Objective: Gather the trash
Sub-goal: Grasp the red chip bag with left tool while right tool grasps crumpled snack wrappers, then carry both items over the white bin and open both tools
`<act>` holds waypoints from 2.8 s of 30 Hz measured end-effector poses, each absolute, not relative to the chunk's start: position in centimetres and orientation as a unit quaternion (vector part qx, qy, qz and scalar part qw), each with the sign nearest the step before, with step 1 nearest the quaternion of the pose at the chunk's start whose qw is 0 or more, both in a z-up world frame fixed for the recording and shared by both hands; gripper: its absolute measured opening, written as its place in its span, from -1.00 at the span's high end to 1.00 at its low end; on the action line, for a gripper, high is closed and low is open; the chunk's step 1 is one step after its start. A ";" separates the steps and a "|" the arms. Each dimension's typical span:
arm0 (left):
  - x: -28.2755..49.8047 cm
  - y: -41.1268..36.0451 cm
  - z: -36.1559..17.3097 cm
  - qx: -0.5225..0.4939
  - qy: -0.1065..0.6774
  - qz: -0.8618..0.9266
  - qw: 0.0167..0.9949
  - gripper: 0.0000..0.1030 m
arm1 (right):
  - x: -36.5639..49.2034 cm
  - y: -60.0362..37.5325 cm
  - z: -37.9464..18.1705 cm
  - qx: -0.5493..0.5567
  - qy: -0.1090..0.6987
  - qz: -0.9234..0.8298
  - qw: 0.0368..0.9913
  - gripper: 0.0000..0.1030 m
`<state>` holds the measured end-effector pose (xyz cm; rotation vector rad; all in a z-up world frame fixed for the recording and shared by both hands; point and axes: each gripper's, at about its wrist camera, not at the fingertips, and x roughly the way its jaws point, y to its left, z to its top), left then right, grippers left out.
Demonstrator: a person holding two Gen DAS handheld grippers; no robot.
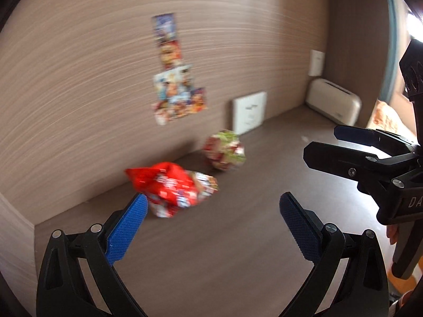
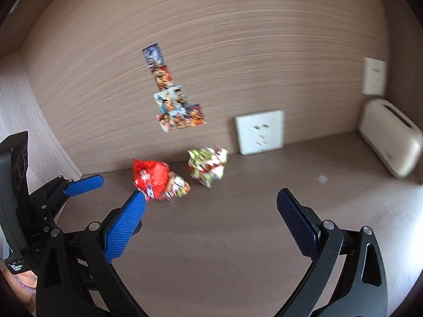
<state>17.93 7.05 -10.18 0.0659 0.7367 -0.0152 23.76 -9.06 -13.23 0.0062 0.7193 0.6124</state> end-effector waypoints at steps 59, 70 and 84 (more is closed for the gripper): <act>11.7 -14.0 -7.1 0.068 0.331 -0.284 0.897 -0.15 | 7.4 -28.1 -7.0 0.019 0.327 0.028 0.944 -0.10; 5.0 -25.7 -8.9 0.124 0.339 -0.396 0.844 -0.15 | -1.8 -37.9 -9.6 0.077 0.345 -0.086 0.931 -0.11; 0.3 -33.0 -17.1 0.200 0.388 -0.462 0.772 -0.15 | -7.4 -44.5 -15.8 0.144 0.390 -0.156 0.896 -0.12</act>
